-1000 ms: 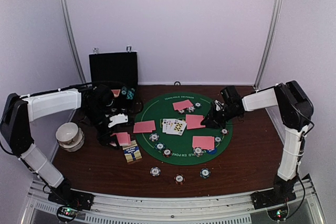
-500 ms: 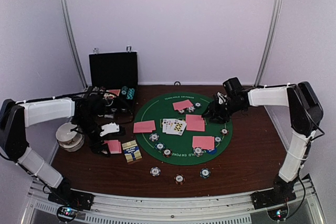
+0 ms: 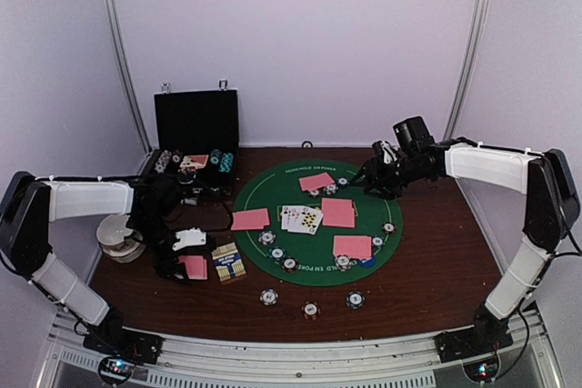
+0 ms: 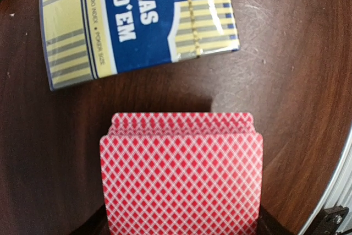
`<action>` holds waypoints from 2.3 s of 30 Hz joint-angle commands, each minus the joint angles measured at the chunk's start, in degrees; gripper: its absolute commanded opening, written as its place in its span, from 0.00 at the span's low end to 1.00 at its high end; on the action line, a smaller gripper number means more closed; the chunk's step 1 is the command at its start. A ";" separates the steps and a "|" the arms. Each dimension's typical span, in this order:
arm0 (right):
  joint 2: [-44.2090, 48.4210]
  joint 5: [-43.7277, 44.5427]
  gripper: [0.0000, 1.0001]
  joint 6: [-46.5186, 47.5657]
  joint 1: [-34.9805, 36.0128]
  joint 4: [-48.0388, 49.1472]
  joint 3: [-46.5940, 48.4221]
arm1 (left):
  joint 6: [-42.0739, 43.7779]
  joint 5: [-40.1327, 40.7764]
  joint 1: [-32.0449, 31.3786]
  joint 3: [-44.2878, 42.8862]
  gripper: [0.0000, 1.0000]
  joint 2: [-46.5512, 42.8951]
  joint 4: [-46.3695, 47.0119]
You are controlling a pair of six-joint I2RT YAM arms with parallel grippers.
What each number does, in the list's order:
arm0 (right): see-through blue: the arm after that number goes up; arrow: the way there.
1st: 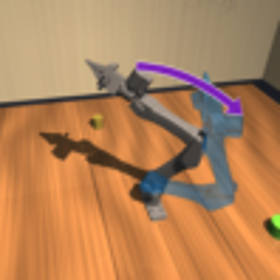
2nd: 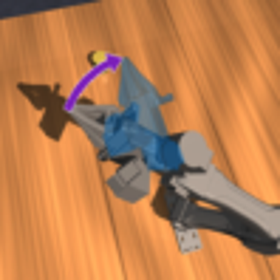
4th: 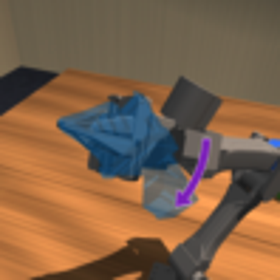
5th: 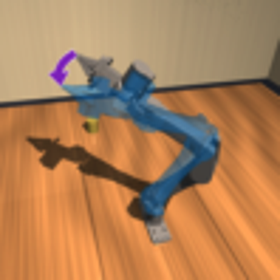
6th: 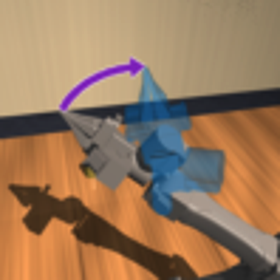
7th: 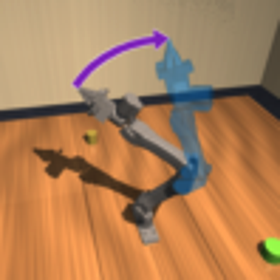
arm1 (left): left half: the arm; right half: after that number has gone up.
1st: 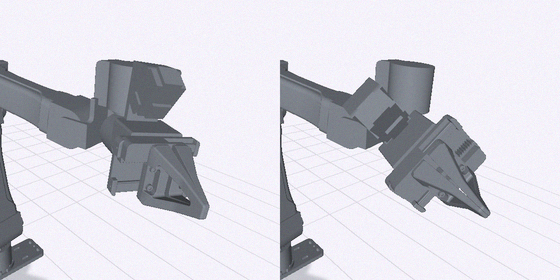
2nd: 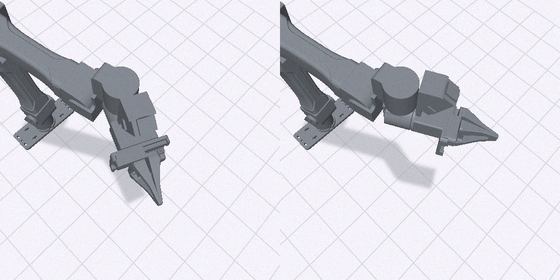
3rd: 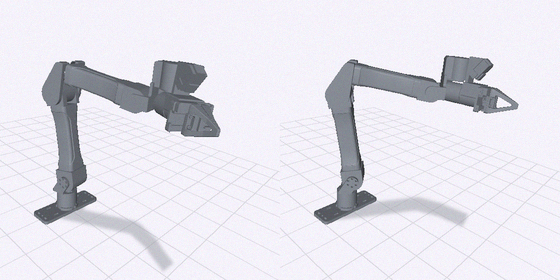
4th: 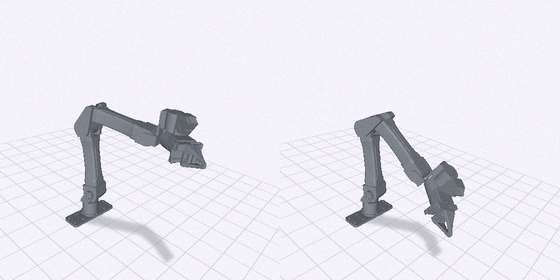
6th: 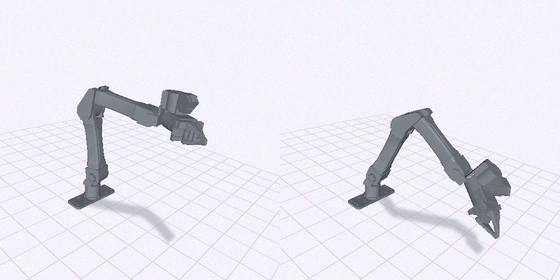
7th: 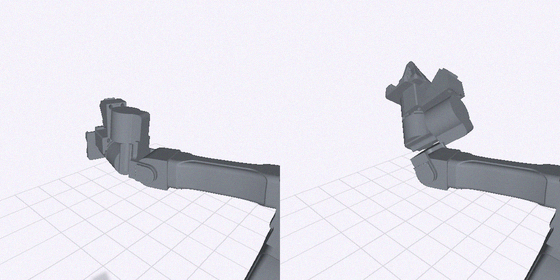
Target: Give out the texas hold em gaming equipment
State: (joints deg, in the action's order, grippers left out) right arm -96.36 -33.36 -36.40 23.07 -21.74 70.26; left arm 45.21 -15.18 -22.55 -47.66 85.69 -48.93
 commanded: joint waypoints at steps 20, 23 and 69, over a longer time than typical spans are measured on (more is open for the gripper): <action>8.25 5.26 0.74 1.10 0.75 -4.82 1.00 | -3.30 -0.13 -2.70 -3.32 0.98 0.22 0.50; 9.70 9.40 0.83 3.24 0.62 -7.30 0.91 | -5.42 -1.45 -2.15 -7.04 0.98 -1.23 -1.62; 9.70 57.95 1.00 42.43 -12.99 79.89 -50.24 | -45.00 4.10 24.43 27.46 0.98 4.25 99.39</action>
State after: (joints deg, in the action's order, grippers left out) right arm -84.64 34.72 0.60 10.81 49.47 20.49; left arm 2.28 -11.35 1.63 -21.19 89.01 40.99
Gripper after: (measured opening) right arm 0.995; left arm 0.975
